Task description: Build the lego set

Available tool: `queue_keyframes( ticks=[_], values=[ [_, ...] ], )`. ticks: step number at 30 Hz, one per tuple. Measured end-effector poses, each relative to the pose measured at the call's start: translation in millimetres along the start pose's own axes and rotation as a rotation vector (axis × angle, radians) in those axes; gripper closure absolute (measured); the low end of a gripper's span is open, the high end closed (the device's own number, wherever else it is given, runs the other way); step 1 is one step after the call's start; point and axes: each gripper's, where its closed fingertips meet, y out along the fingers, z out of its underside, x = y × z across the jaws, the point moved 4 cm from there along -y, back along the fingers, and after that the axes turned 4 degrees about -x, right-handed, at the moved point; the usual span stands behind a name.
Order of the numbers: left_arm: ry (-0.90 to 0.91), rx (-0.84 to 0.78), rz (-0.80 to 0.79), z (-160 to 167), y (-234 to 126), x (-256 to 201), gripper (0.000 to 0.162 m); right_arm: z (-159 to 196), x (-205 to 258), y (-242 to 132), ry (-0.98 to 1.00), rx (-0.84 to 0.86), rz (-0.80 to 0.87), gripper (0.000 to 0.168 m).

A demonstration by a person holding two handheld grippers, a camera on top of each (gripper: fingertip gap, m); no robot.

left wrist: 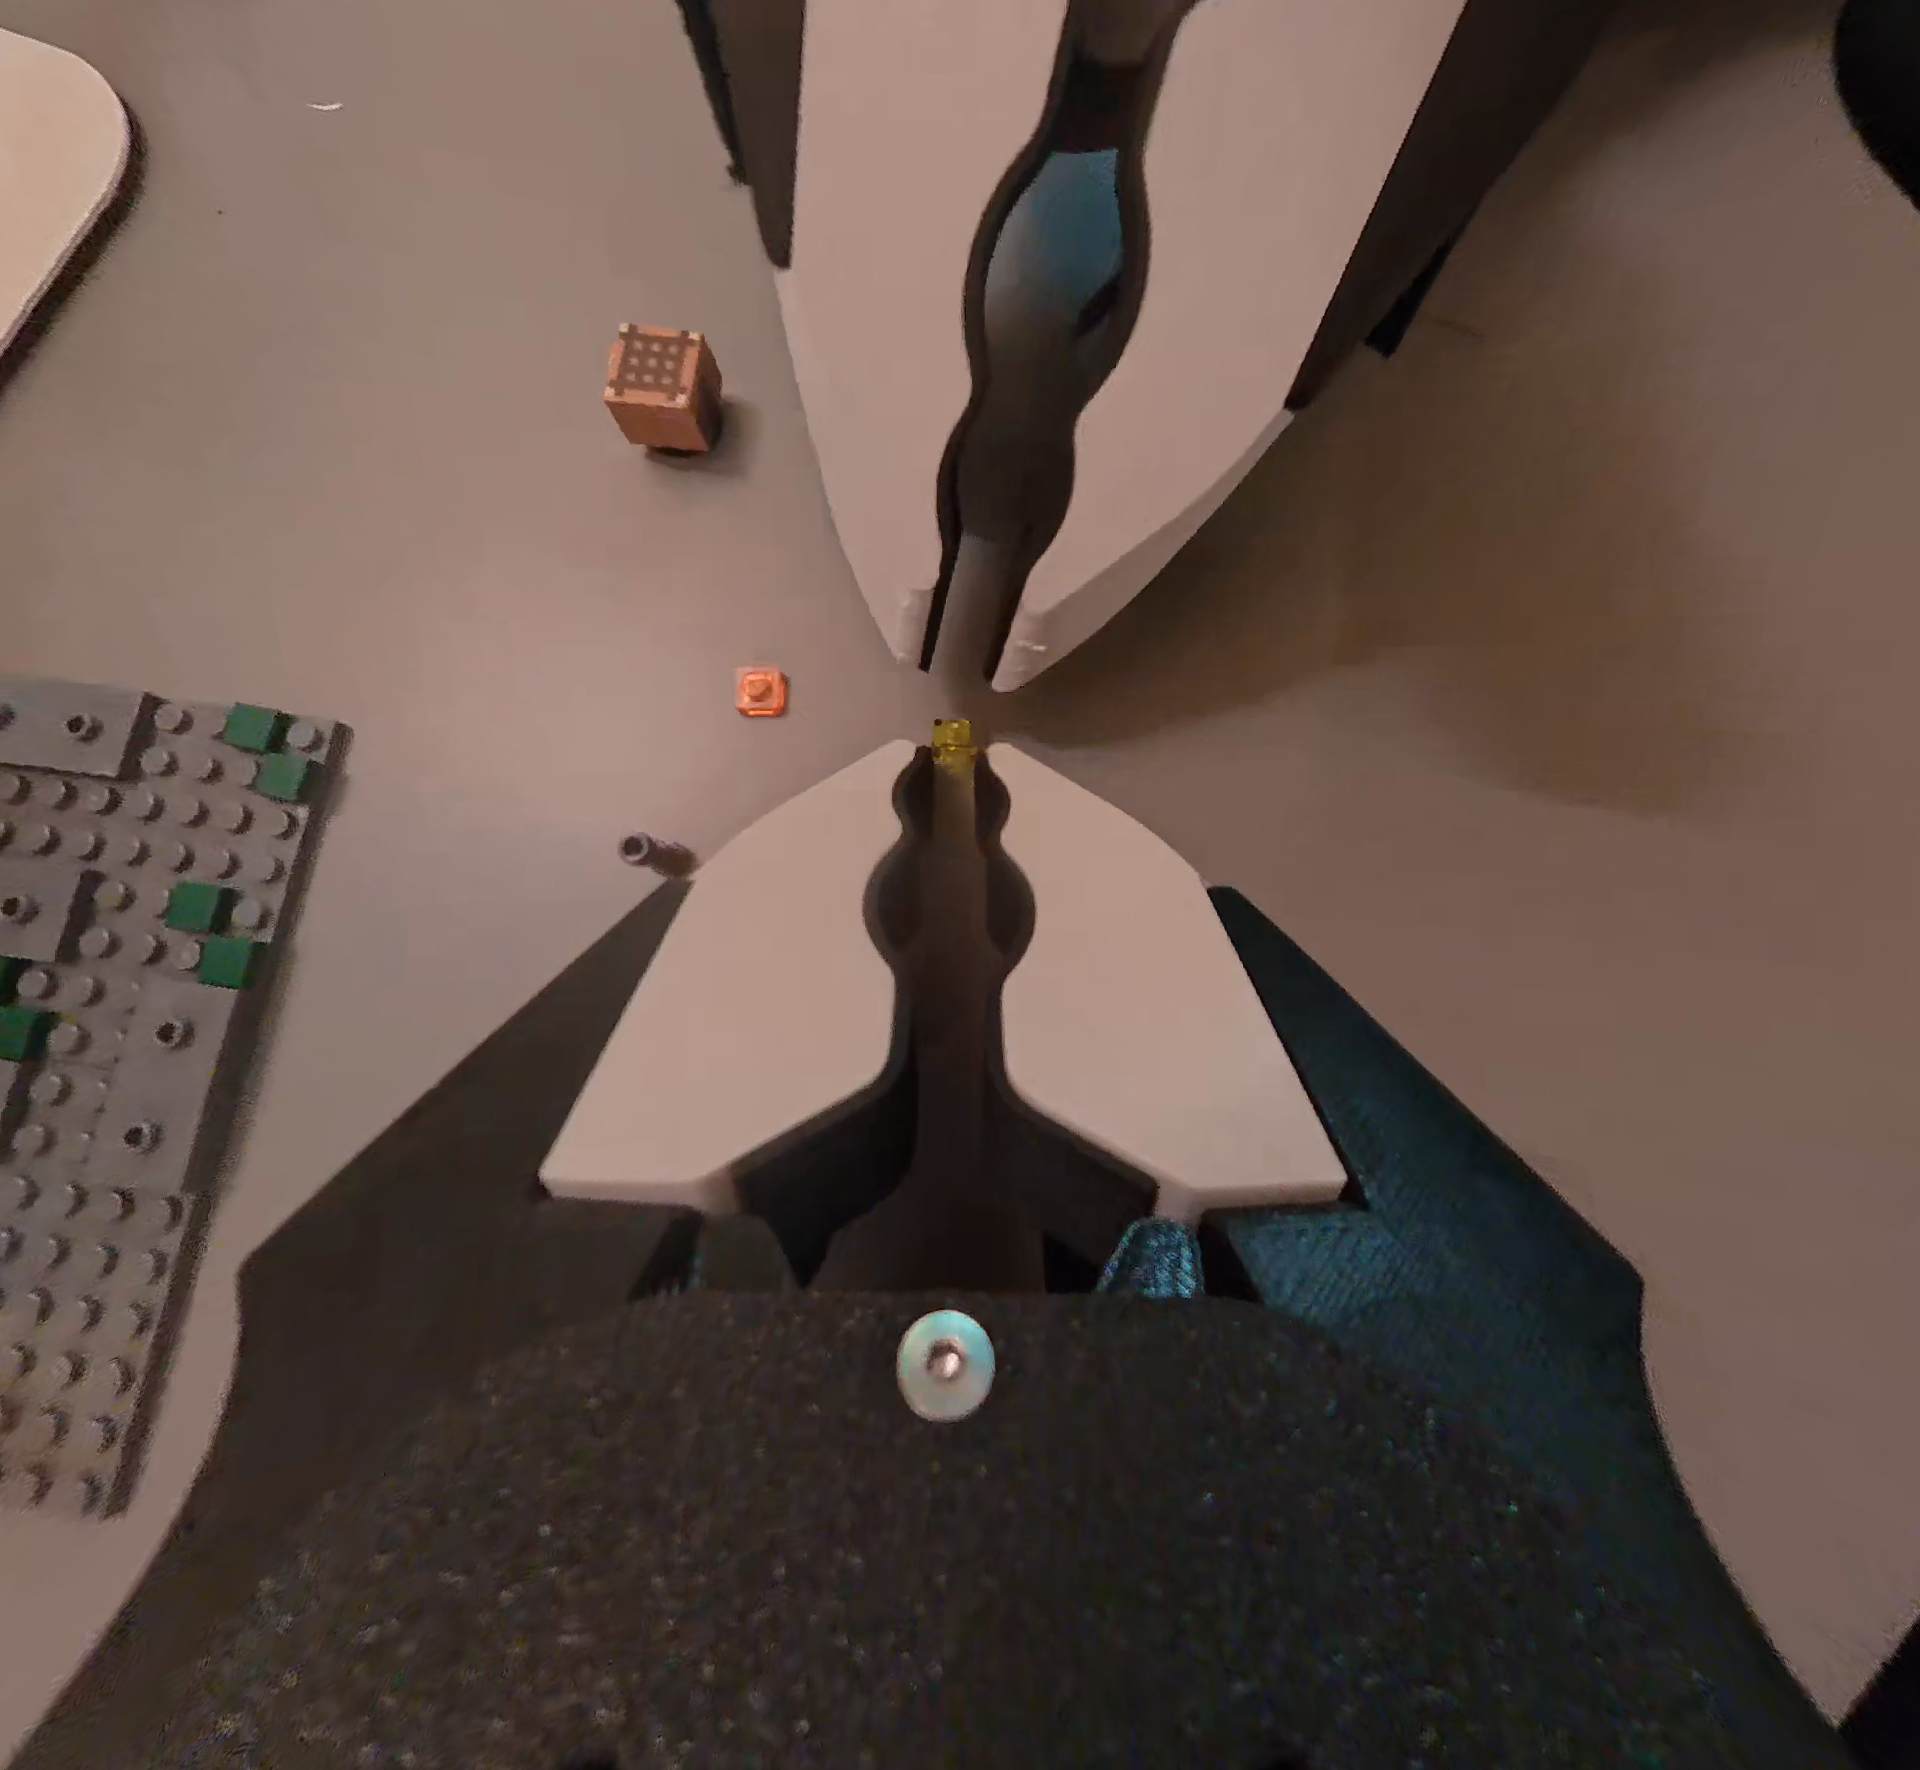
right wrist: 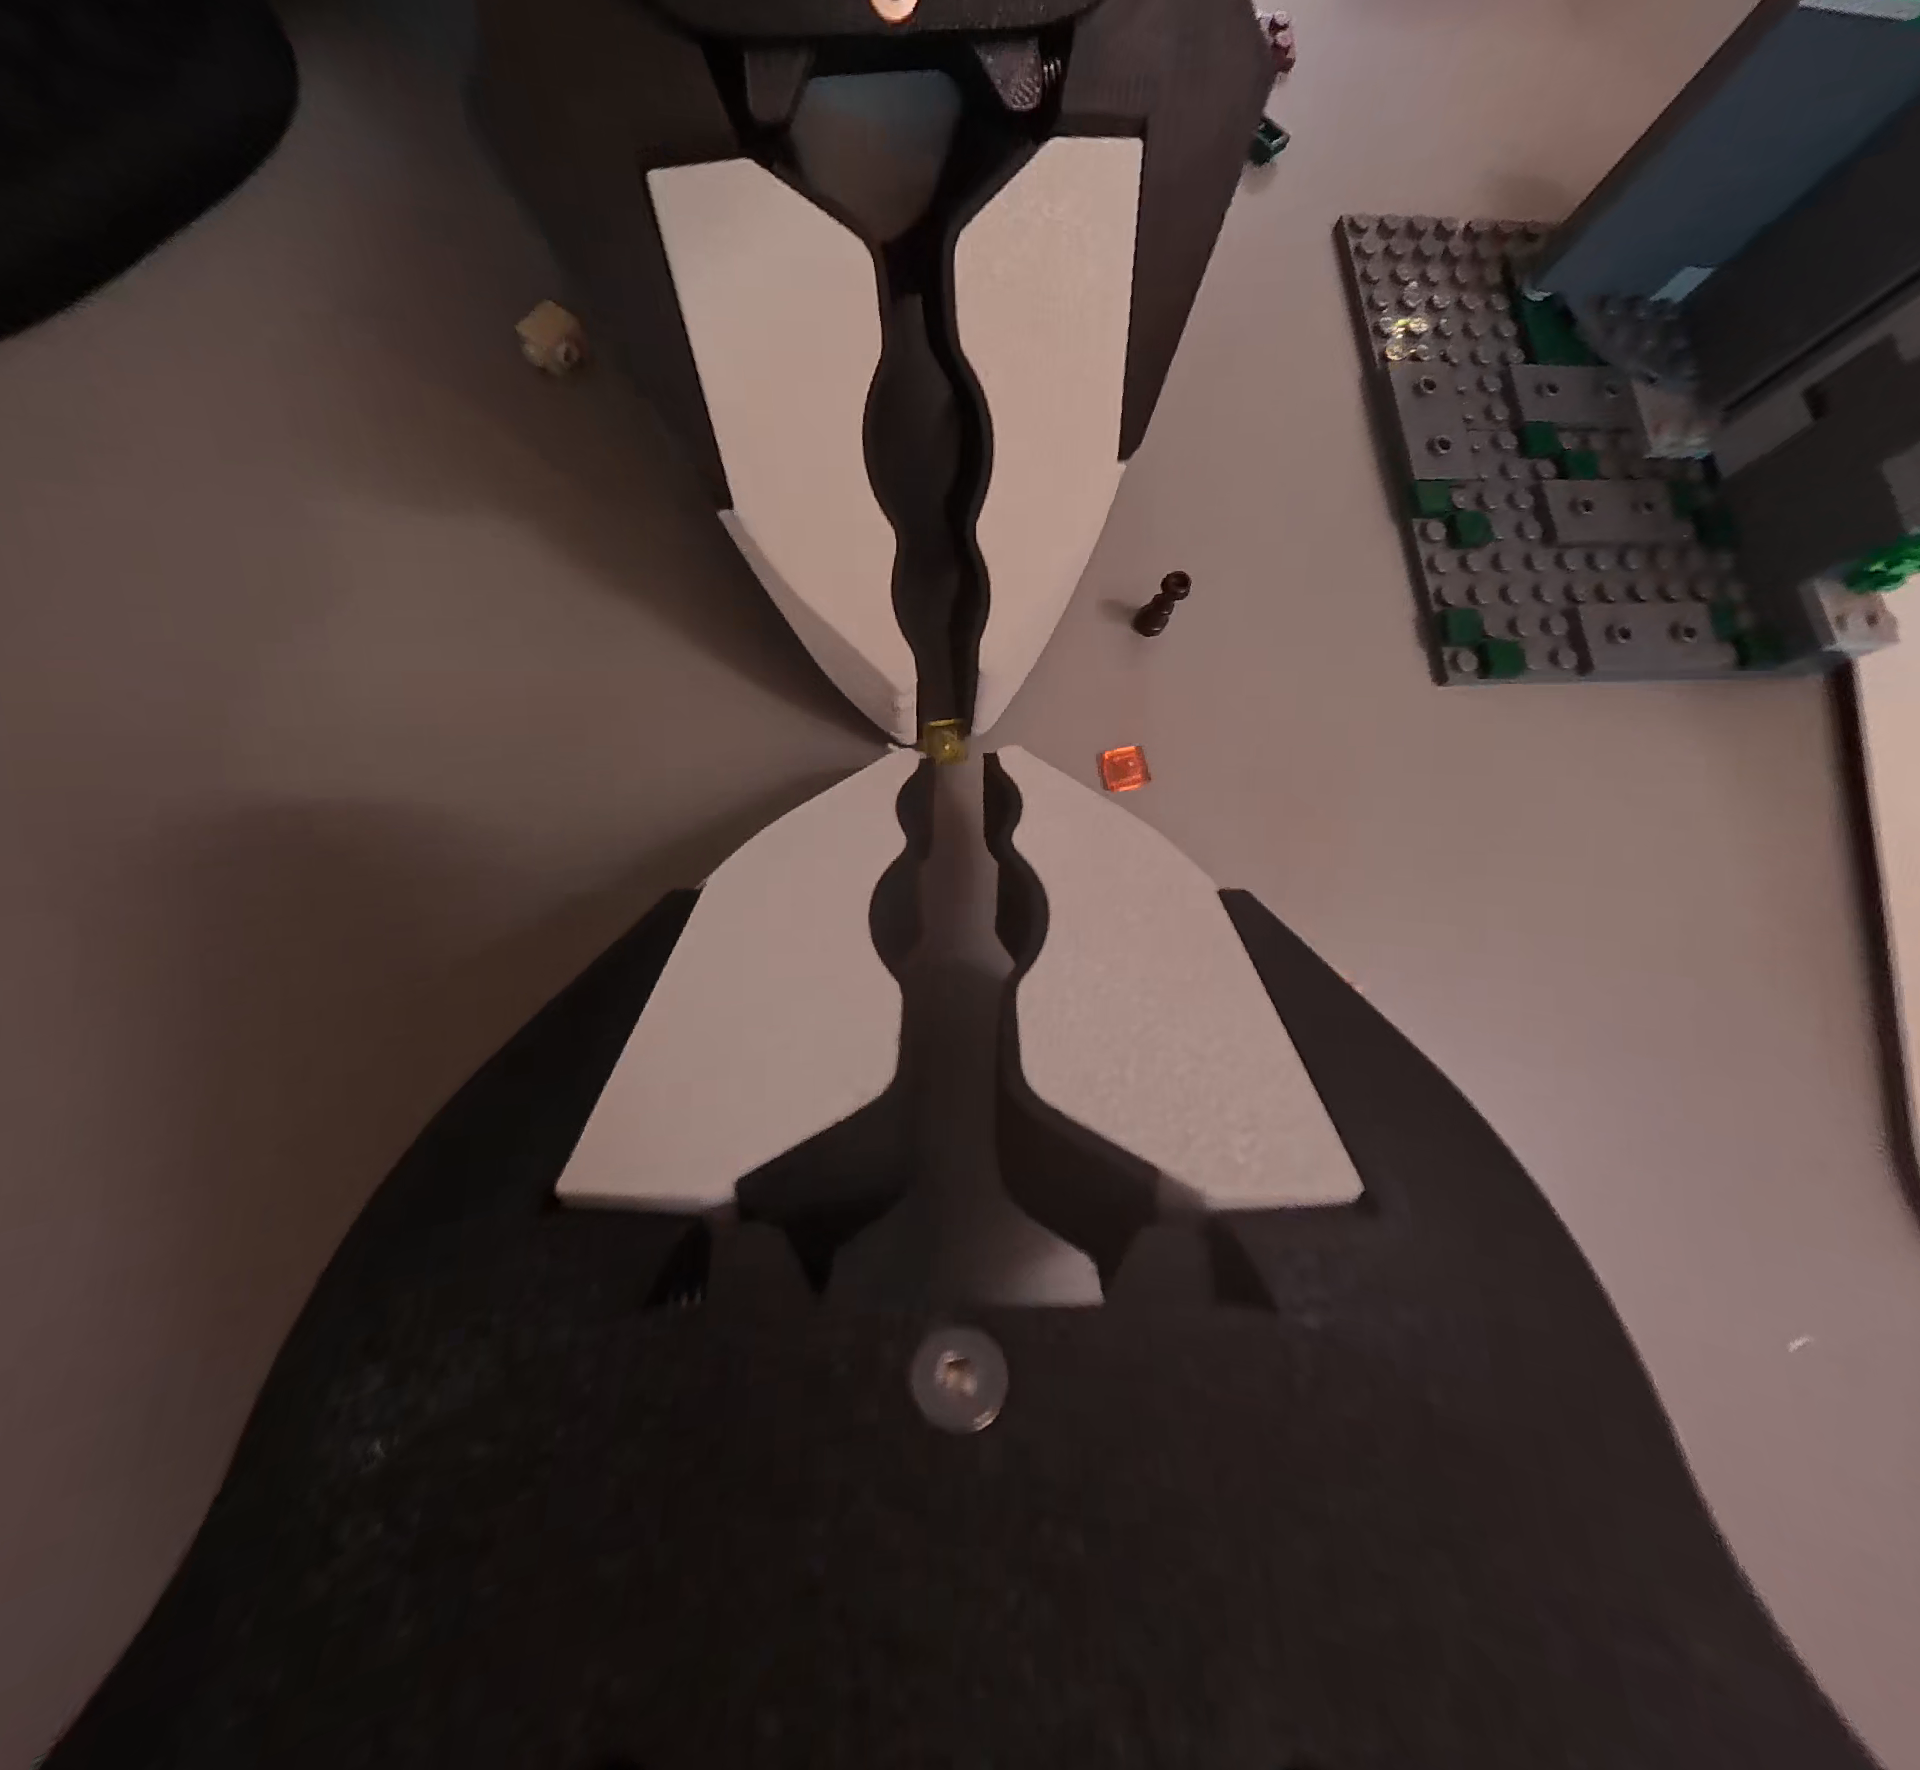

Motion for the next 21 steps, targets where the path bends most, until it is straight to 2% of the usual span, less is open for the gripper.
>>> queue_keyframes(
  ticks=[14,21],
  values=[
    [0.043,0.017,0.031,-1.1,1.0,3.1,0.154,-1.4,-1.8,12.6,-0.020,0.091,-0.064,0.167],
    [0.027,0.030,0.008,2.6,-9.3,5.4,0.149,-4.7,-4.5,18.9,-0.028,0.130,-0.064,0.168]
  ],
)
